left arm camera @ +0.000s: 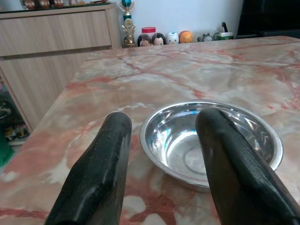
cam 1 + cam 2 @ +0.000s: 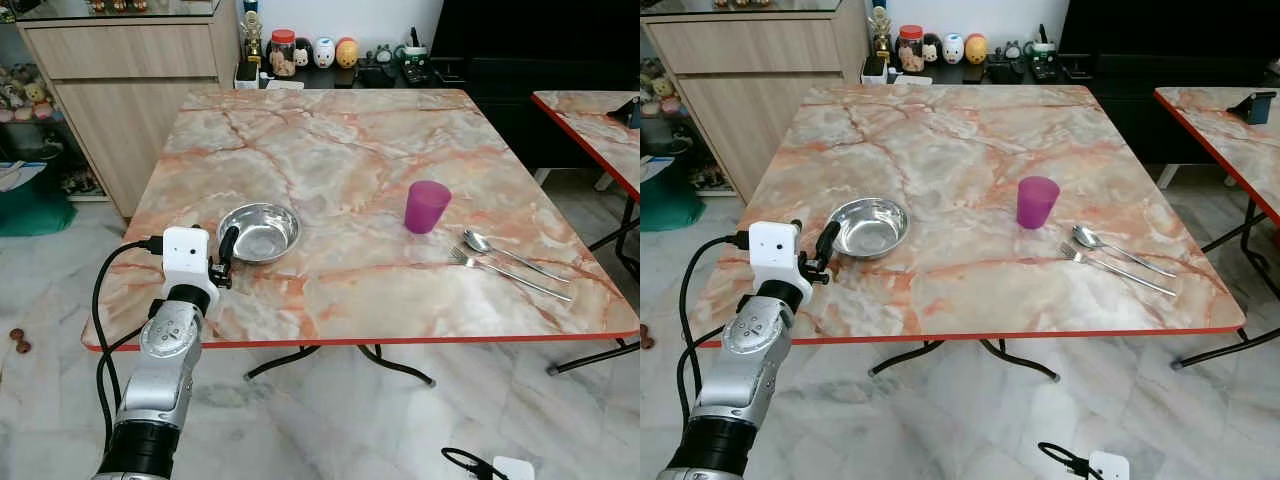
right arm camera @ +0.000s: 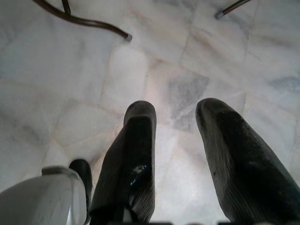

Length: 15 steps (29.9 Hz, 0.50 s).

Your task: Setting the table

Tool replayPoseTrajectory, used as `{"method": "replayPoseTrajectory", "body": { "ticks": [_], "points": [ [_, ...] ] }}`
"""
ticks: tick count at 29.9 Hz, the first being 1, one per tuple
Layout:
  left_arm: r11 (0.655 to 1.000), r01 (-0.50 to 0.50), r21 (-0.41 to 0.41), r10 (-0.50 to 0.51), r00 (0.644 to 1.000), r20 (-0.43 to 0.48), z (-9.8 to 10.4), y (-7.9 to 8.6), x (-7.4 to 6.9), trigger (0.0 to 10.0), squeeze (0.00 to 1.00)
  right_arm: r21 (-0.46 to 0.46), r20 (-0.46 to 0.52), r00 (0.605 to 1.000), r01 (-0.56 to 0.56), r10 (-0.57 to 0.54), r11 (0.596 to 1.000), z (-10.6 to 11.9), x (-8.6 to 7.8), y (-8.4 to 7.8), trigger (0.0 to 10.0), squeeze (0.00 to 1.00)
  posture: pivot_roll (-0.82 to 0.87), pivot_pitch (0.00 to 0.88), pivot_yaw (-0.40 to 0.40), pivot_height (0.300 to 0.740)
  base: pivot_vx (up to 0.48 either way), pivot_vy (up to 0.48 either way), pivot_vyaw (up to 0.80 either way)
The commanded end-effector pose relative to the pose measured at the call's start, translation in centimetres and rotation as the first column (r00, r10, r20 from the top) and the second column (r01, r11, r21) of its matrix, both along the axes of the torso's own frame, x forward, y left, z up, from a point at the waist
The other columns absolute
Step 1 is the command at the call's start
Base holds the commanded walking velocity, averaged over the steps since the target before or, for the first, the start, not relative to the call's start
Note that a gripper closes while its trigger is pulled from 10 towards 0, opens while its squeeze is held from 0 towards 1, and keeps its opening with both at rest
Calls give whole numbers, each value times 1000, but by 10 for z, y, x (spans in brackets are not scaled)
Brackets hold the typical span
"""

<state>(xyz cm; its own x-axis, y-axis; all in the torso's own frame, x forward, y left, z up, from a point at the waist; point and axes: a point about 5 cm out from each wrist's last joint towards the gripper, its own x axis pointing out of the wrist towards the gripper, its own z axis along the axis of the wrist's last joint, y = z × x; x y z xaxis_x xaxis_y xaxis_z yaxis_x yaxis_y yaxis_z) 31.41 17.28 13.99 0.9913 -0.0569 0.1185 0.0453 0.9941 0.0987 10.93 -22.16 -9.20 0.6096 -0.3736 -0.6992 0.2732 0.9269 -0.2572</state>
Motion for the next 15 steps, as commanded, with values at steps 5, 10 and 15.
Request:
{"method": "replayPoseTrajectory", "body": {
  "ticks": [5, 10, 15],
  "points": [
    [1000, 20, 11, -21, 1000, 6, 3, -2, 0, 10000, 0, 11, -17, 1000, -26, 26, 1000, -3, -9, 2, 10000, 0, -6, 0, -42, 740, 0, 0, 0],
    [1000, 24, 8, -24, 1000, 9, 3, -4, 0, 10000, 0, 22, -31, 999, -39, 40, 999, -6, -14, 5, 10000, 0, -10, 0, -45, 740, 0, 0, 0],
    [1000, 27, 14, -27, 1000, 8, 2, -5, 0, 10000, 0, 34, -54, 997, -44, 46, 998, -8, -21, 8, 10000, 0, -7, 0, -47, 740, 0, 0, 0]
  ]
}}
